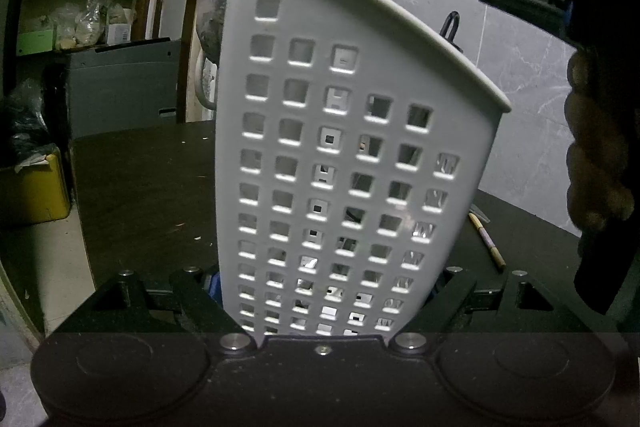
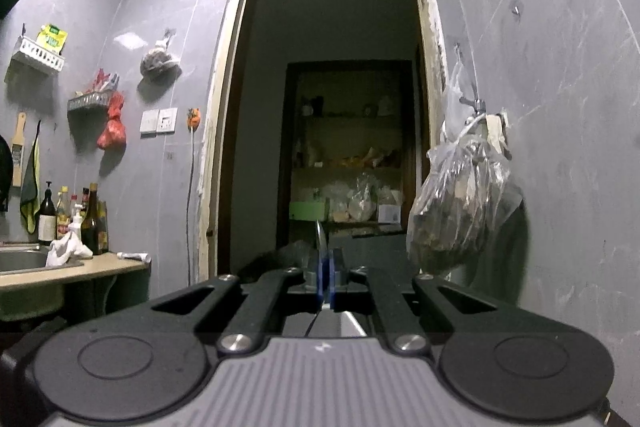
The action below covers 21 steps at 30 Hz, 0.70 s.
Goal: Organize utensils
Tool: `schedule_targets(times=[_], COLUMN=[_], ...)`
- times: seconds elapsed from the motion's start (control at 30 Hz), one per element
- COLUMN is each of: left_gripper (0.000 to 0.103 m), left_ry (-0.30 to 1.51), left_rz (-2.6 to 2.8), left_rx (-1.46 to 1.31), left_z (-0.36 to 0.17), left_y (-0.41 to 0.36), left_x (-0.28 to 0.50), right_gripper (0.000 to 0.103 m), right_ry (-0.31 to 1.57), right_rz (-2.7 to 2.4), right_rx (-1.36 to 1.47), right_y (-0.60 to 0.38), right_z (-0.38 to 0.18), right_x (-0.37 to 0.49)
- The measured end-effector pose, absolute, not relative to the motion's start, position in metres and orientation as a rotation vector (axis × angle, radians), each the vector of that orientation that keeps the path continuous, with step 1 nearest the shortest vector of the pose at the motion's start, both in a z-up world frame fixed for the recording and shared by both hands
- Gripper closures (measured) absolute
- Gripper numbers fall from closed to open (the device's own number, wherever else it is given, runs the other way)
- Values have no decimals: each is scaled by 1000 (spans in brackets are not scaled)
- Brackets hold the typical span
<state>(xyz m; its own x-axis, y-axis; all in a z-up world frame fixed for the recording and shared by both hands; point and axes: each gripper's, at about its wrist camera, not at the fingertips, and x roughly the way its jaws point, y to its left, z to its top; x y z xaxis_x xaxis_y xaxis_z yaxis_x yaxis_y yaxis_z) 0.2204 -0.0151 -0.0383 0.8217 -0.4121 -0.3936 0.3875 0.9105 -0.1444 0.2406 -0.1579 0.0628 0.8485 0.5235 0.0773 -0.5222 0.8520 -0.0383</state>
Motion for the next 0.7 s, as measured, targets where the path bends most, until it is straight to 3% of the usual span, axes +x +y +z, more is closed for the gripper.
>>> schedule_targets(times=[0.7], left_gripper=[19], left_ry=[432], left_rz=[-426], left_rx=[-60], left_z=[-38], left_y=[-15], left_x=[221], right_gripper=[99], right_ry=[-23], right_rz=[558], right_rx=[-44], right_y=[-160], right_z=[48], right_x=[238])
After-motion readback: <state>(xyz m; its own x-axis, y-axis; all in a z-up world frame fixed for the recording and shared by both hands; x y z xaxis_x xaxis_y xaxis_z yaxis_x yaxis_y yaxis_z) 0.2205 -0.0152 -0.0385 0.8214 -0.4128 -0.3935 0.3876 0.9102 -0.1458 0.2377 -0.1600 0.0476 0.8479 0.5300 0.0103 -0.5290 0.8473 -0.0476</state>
